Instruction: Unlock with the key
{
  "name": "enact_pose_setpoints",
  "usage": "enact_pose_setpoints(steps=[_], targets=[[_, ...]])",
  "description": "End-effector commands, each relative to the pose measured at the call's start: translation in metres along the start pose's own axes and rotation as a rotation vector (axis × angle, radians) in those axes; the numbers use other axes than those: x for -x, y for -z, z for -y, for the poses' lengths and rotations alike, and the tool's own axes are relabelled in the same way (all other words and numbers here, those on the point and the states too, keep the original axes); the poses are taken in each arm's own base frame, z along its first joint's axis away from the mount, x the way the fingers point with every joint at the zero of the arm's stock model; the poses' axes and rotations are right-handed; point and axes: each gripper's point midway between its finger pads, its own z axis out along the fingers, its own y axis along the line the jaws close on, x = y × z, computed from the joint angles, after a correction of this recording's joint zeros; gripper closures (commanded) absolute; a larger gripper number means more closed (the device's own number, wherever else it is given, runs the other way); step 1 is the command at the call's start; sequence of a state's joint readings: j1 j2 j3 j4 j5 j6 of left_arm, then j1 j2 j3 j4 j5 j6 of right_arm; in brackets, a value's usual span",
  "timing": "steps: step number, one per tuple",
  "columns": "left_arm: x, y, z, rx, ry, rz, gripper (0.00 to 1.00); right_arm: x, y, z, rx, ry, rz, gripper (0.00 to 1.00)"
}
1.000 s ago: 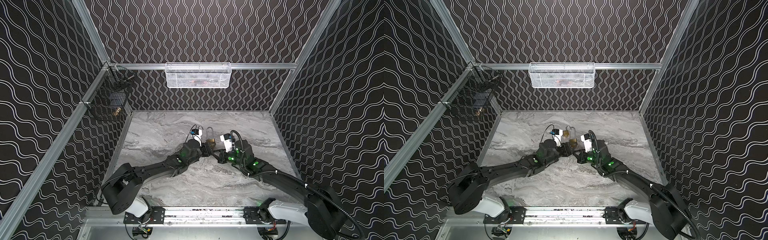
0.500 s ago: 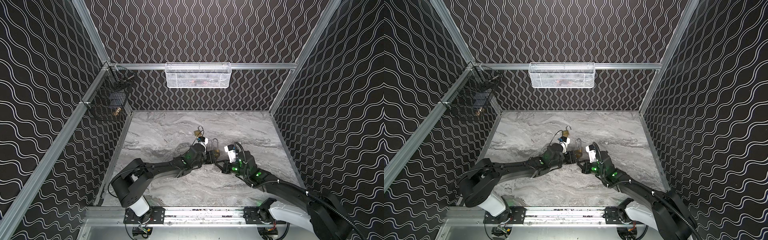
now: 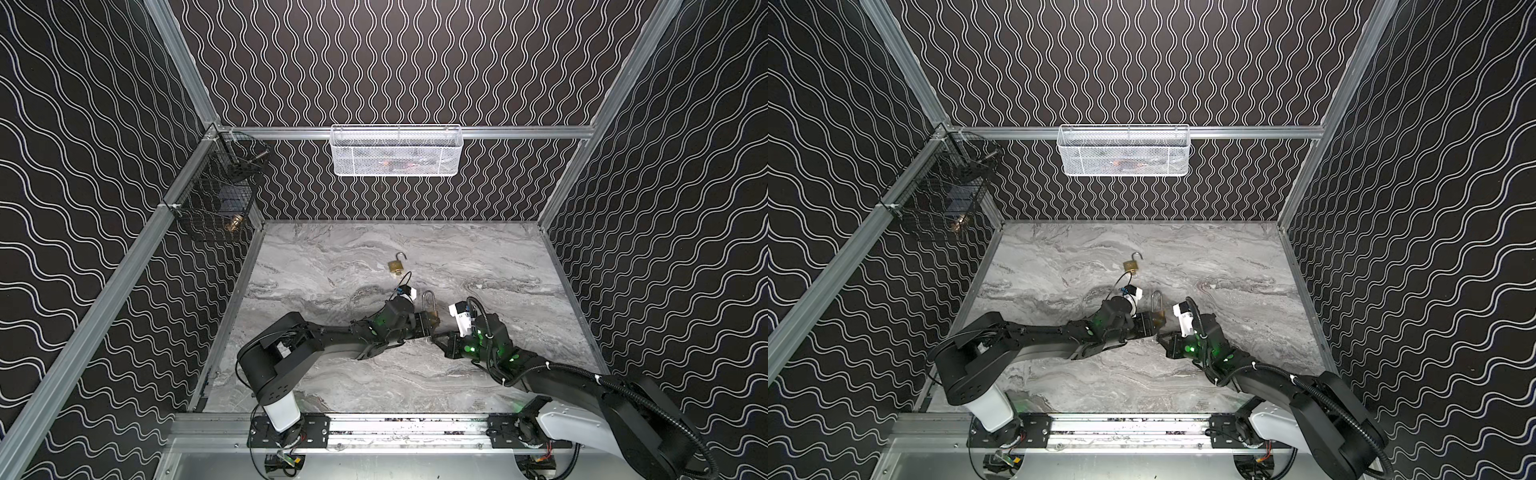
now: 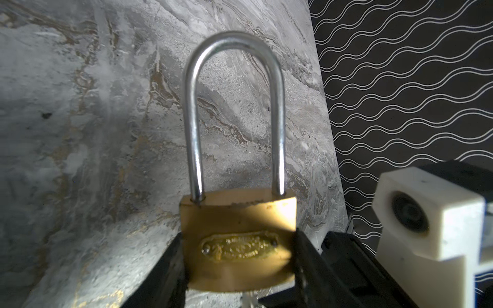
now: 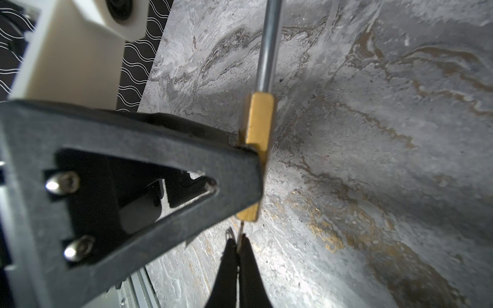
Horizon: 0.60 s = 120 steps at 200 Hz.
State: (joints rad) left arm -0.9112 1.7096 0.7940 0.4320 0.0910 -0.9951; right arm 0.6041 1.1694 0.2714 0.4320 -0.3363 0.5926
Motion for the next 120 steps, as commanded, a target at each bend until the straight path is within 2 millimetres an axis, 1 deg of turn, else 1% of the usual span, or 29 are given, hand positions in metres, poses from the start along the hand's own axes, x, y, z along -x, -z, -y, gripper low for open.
enact_pose_setpoints(steps=[1,20,39,66,86,120], targets=[[-0.028,0.003,-0.048,0.198,-0.024,-0.106,0.82,0.06,0.005,-0.017,0.012,0.054,0.24,1.0],[-0.031,0.0,-0.048,0.197,-0.023,-0.12,0.82,0.067,0.003,-0.021,0.006,0.065,0.244,1.0],[-0.03,0.0,-0.046,0.196,-0.03,-0.12,0.82,0.071,0.003,-0.024,0.016,0.071,0.246,1.0],[-0.024,0.001,-0.035,0.157,-0.058,-0.107,0.81,0.061,0.002,-0.03,0.062,0.108,0.22,1.0],[-0.021,0.003,-0.029,0.137,-0.091,-0.098,0.77,0.054,0.006,-0.035,0.109,0.149,0.218,1.0],[-0.025,0.005,-0.024,0.088,-0.137,-0.107,0.7,0.049,0.012,-0.037,0.131,0.191,0.229,1.0]])
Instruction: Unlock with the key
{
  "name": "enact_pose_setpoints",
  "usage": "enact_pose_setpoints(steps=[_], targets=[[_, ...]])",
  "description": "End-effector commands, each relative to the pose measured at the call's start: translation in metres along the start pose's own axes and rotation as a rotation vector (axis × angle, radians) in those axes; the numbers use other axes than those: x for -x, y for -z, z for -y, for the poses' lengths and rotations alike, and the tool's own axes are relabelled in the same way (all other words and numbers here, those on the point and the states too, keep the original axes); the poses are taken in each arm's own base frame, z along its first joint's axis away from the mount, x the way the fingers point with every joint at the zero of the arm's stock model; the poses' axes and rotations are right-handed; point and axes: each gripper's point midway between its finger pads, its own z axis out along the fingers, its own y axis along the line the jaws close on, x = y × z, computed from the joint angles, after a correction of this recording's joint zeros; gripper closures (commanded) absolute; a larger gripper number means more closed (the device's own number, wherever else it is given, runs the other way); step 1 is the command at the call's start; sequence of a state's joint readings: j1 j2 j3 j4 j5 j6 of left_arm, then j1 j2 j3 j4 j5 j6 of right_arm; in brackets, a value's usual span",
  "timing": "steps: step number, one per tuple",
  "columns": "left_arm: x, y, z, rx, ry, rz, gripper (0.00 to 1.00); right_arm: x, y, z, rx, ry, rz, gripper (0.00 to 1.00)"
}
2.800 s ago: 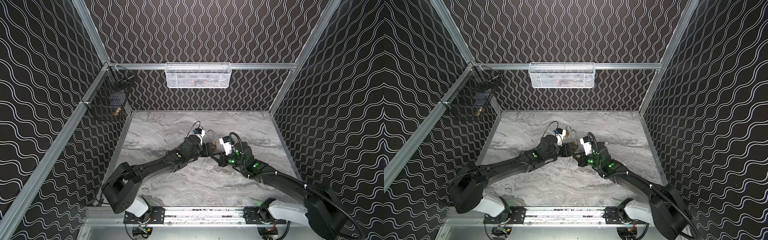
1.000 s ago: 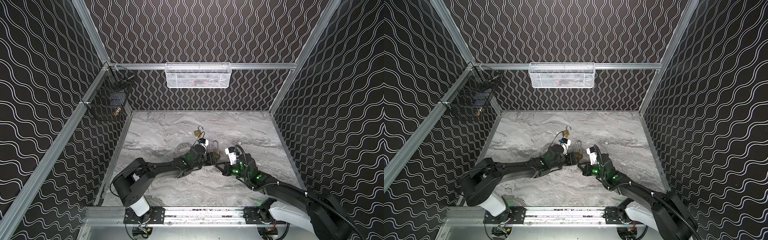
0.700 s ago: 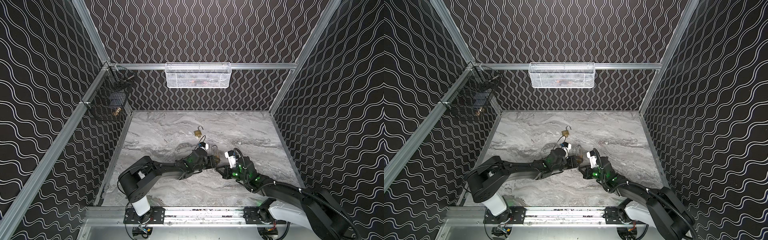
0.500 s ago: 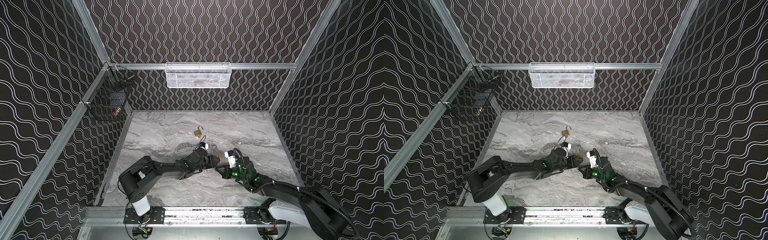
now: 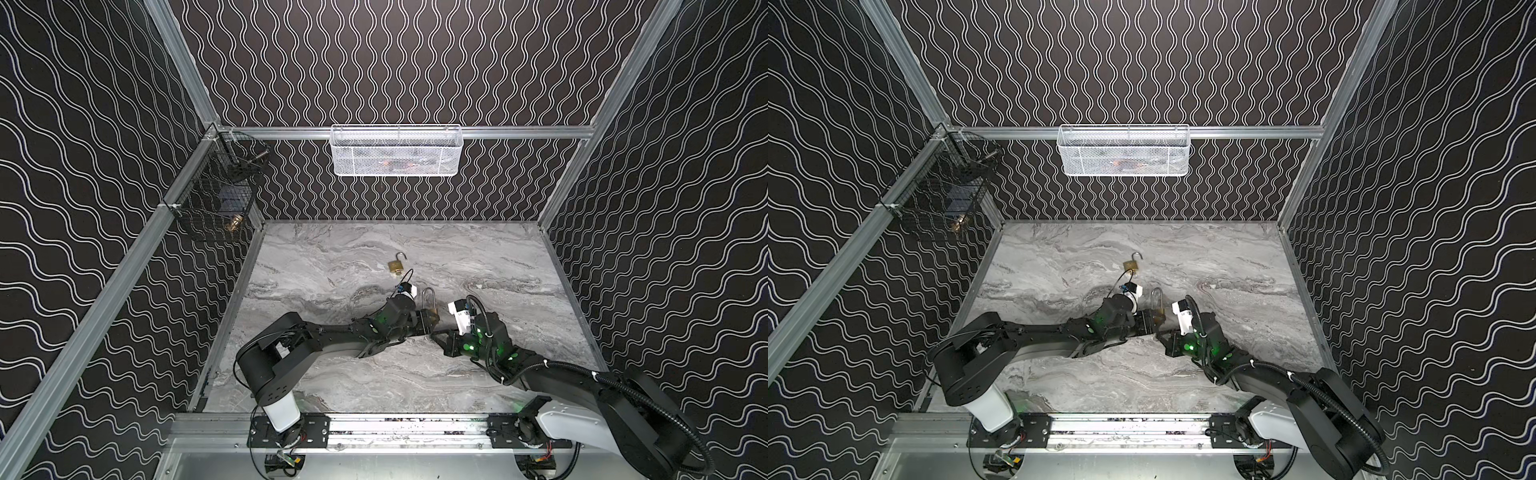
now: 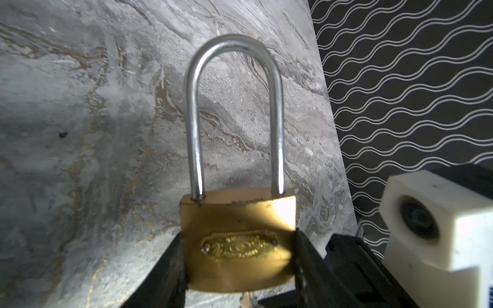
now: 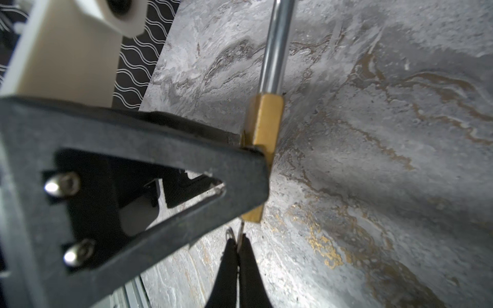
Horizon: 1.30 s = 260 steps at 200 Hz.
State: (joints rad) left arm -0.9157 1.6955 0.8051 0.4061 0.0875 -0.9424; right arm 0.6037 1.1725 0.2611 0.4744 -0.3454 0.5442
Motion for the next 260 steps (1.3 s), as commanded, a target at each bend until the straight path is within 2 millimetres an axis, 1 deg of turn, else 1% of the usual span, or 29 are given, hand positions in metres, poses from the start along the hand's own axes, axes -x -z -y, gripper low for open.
enact_pose_setpoints(steps=[1,18,47,61,93,162,224,260], targets=[[-0.027,0.003,-0.027,0.082,-0.083,-0.108,0.69,0.049,0.01,-0.031,0.104,0.136,0.215,1.0],[-0.028,0.004,-0.023,0.051,-0.106,-0.103,0.66,0.047,0.013,-0.032,0.114,0.154,0.226,1.0],[-0.032,0.008,-0.03,0.066,-0.117,-0.11,0.63,0.045,0.014,-0.021,0.071,0.145,0.241,1.0],[-0.035,0.008,-0.032,0.075,-0.122,-0.123,0.6,0.043,0.012,-0.02,0.074,0.148,0.24,1.0],[-0.032,0.009,-0.028,0.058,-0.143,-0.111,0.49,0.044,0.012,-0.023,0.097,0.162,0.255,1.0],[-0.03,0.014,-0.024,0.04,-0.172,-0.098,0.38,0.046,0.015,-0.026,0.103,0.196,0.268,1.0],[-0.03,0.012,-0.02,0.027,-0.185,-0.101,0.35,0.045,0.015,-0.024,0.094,0.194,0.267,1.0],[-0.03,0.012,-0.018,0.019,-0.189,-0.097,0.3,0.044,0.015,-0.023,0.093,0.191,0.269,1.0]])
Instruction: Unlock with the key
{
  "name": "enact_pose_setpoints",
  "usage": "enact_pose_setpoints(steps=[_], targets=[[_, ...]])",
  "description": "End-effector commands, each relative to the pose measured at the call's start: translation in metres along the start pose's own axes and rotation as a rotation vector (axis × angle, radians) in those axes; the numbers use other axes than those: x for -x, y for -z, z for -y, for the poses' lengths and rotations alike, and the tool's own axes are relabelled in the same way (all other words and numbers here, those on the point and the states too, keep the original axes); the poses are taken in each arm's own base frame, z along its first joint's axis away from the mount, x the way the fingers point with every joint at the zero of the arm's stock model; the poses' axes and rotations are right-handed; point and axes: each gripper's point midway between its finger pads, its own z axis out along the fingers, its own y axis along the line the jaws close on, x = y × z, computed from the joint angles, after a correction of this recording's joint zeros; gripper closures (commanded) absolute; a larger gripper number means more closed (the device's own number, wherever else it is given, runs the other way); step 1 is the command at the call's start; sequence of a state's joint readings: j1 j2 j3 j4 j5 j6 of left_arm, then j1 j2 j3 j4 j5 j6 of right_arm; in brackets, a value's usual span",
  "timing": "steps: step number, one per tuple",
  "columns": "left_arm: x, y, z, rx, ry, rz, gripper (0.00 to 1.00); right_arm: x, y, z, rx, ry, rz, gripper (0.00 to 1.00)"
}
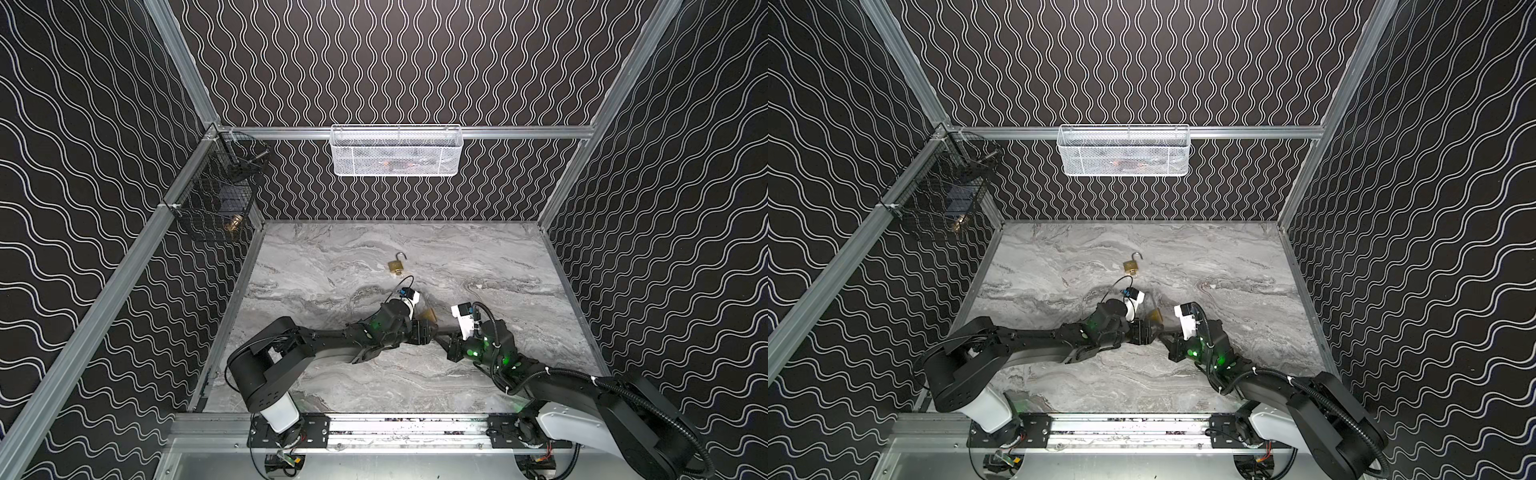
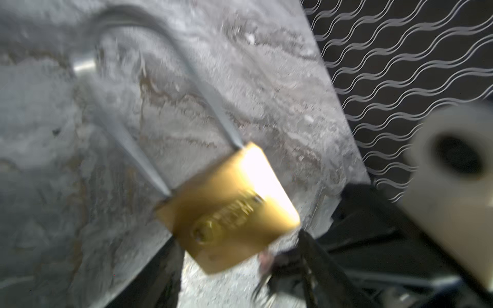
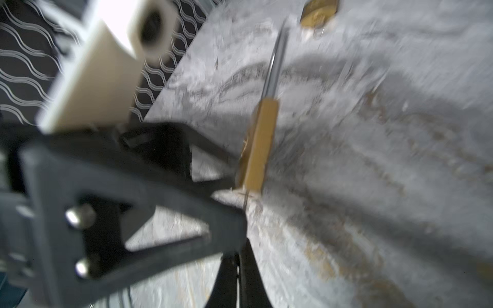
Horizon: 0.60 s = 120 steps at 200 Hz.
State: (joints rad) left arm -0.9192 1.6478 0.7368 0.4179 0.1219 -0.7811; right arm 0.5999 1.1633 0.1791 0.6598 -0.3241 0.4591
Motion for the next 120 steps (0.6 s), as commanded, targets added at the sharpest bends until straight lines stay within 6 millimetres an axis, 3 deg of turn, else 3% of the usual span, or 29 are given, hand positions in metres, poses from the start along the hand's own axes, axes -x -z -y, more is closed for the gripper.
enact_pose_setpoints(steps=[1,85,120], targets=[[-0.017,0.0,-0.01,0.032,-0.026,-0.066,0.3,0.04,0.005,-0.017,0.049,0.067,0.169,1.0],[-0.019,0.004,-0.011,0.027,-0.015,-0.063,0.29,0.028,0.005,-0.009,0.037,0.041,0.156,1.0],[-0.013,0.022,-0.006,0.015,-0.015,-0.025,0.28,0.024,0.002,-0.007,0.04,0.035,0.144,1.0]])
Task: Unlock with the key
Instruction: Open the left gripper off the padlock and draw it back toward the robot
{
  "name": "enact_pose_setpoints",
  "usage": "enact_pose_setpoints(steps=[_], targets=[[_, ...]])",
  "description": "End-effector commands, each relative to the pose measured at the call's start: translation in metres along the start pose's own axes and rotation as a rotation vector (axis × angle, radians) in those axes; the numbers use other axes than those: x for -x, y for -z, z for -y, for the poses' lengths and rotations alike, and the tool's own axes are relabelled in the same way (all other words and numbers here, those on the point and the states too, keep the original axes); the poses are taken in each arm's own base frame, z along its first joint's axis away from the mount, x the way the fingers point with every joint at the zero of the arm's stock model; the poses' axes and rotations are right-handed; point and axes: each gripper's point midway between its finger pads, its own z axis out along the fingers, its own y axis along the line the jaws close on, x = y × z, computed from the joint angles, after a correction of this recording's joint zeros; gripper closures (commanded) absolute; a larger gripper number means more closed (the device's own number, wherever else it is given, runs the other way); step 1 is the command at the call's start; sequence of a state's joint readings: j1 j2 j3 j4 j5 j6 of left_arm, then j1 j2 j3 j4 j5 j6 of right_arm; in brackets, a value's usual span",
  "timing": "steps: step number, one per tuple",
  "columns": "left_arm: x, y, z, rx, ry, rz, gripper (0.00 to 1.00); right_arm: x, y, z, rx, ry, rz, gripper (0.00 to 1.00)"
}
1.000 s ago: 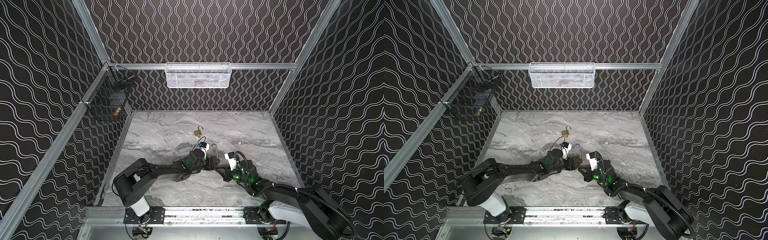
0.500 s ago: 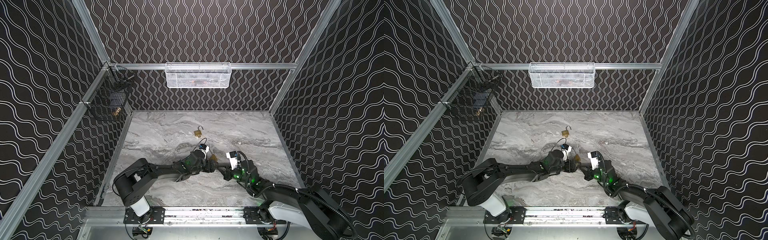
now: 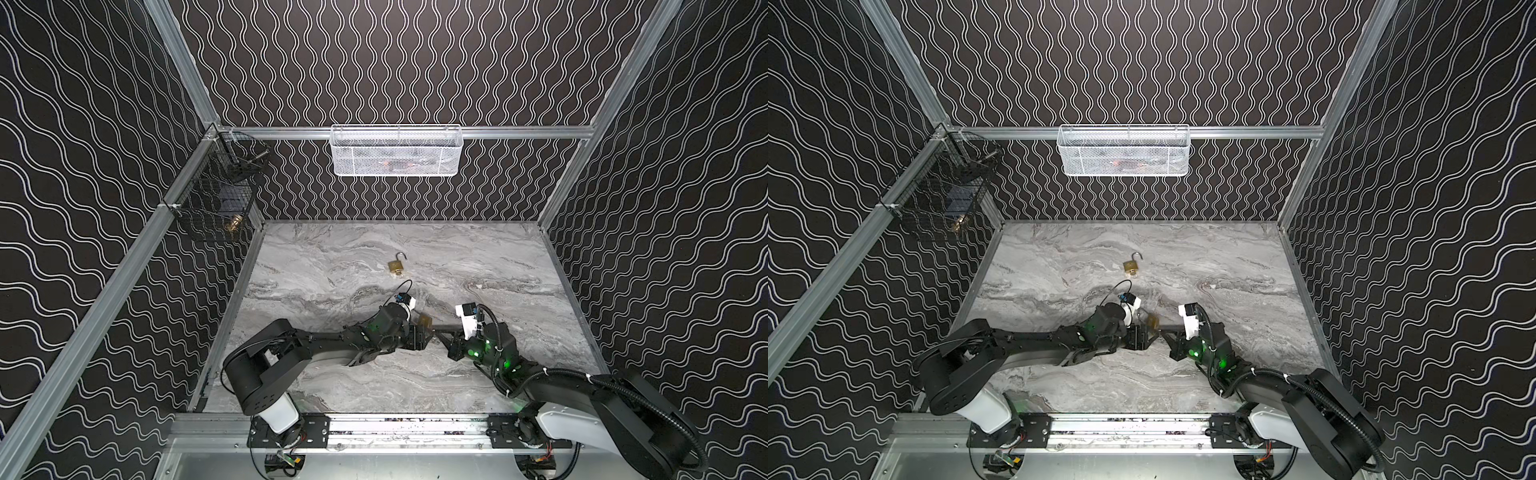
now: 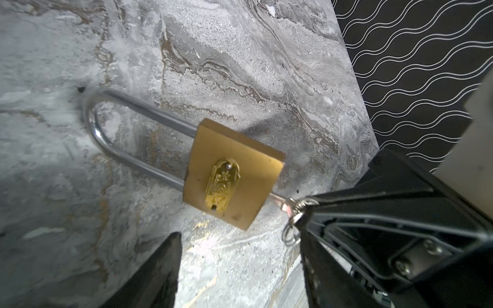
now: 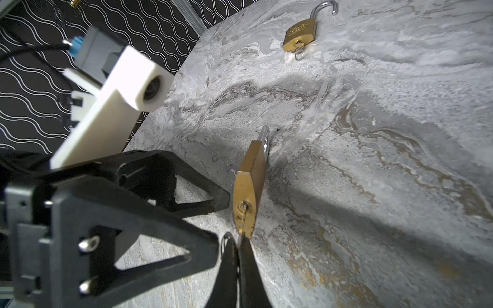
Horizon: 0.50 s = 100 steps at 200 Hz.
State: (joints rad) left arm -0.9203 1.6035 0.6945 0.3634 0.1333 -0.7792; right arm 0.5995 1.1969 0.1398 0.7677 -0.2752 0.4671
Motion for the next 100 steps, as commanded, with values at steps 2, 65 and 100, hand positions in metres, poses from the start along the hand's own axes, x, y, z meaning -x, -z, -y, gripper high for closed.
enact_pose_setpoints(steps=[2,65,100], targets=[[0.004,0.014,0.004,-0.013,-0.018,0.026,0.28,0.022,0.001,-0.015,0.066,0.027,0.09,1.0],[-0.002,0.058,-0.019,0.08,-0.204,0.092,0.35,0.02,-0.003,-0.014,0.068,0.018,0.086,1.0],[-0.007,0.068,0.02,-0.167,-0.431,0.269,0.45,0.021,-0.005,-0.011,0.054,0.021,0.078,1.0]])
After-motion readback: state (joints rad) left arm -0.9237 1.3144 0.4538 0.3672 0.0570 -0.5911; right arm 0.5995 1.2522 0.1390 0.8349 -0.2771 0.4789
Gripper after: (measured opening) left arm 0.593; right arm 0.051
